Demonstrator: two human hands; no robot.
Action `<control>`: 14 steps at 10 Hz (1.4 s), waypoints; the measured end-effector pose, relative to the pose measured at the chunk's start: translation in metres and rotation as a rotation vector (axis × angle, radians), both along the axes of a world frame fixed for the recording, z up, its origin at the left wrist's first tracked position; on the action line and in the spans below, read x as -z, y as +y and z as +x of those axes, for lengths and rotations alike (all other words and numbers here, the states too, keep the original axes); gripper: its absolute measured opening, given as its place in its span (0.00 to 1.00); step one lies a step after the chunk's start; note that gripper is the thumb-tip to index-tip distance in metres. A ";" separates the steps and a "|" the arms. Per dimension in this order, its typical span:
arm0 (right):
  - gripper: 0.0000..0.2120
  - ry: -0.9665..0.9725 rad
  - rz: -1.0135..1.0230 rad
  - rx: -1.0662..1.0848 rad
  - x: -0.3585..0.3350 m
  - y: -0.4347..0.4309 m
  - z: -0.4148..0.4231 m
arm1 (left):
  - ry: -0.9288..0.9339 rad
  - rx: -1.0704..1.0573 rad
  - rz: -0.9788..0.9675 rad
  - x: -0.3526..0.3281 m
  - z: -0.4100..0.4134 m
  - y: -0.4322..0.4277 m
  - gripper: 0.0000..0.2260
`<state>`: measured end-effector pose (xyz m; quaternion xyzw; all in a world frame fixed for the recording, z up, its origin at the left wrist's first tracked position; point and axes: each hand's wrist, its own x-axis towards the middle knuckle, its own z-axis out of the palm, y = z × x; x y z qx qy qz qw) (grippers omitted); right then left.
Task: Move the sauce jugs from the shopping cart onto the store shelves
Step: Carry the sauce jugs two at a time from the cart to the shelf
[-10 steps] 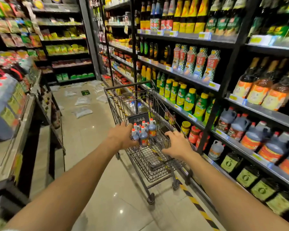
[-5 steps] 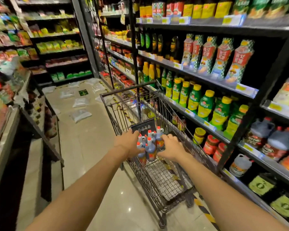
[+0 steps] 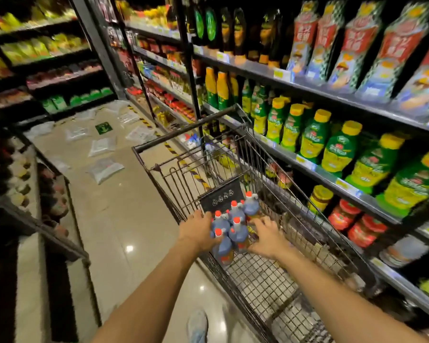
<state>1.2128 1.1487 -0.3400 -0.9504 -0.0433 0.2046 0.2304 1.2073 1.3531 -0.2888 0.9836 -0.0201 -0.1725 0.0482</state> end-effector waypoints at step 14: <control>0.12 -0.086 0.084 0.671 0.224 -0.042 0.096 | 0.349 0.483 -0.184 0.251 0.188 -0.055 0.12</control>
